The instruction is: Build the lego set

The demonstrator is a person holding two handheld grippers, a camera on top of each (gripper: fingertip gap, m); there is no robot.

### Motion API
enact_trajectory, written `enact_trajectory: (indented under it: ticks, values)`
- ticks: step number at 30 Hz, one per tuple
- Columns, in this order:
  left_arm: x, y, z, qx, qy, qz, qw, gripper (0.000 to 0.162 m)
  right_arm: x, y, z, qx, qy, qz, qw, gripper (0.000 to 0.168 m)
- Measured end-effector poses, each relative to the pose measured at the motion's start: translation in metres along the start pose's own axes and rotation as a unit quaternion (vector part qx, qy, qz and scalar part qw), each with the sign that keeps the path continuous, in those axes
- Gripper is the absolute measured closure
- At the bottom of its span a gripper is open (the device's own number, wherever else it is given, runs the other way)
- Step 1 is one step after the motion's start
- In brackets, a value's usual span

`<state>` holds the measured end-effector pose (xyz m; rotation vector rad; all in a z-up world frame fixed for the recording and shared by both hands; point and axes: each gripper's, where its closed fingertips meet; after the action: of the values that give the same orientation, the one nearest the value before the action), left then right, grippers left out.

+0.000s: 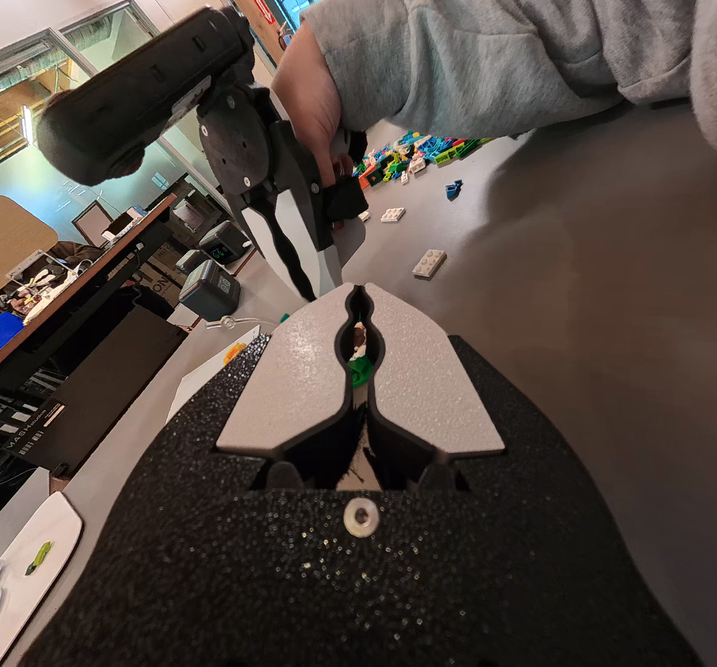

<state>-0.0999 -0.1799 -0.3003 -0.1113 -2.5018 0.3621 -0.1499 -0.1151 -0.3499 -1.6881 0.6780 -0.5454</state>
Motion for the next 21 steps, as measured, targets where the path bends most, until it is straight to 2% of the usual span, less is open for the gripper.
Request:
enact_trajectory:
  ticks: [1,4,11,14,21]
  values:
    - [0.001,0.001,0.002,0.008,0.002,-0.006,1.000,0.162,0.000,0.000,0.001,0.007,0.003,0.002,1.000,0.153]
    - [0.013,0.006,0.024,0.083,0.002,-0.039,0.996,0.162,0.003,-0.001,0.001,0.013,0.013,0.004,1.000,0.153]
    - [0.016,0.012,0.052,0.185,-0.059,-0.020,0.981,0.162,0.006,-0.001,0.002,0.026,0.032,0.016,0.999,0.153]
    - [0.013,0.016,0.061,0.241,-0.015,-0.028,0.970,0.162,0.006,0.000,0.002,0.031,0.036,0.023,0.999,0.153]
    - [0.001,0.026,0.065,0.280,0.035,-0.015,0.959,0.162,0.005,0.000,0.002,0.040,0.040,0.033,0.998,0.153]
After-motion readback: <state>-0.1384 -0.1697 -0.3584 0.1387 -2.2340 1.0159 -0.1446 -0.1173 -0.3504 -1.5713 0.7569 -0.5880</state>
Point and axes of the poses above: each gripper's, where its closed fingertips meet, y out along the fingers, z out of its underside, x = y × z across the jaws, and after that the axes turned 10 degrees about x, right-handed
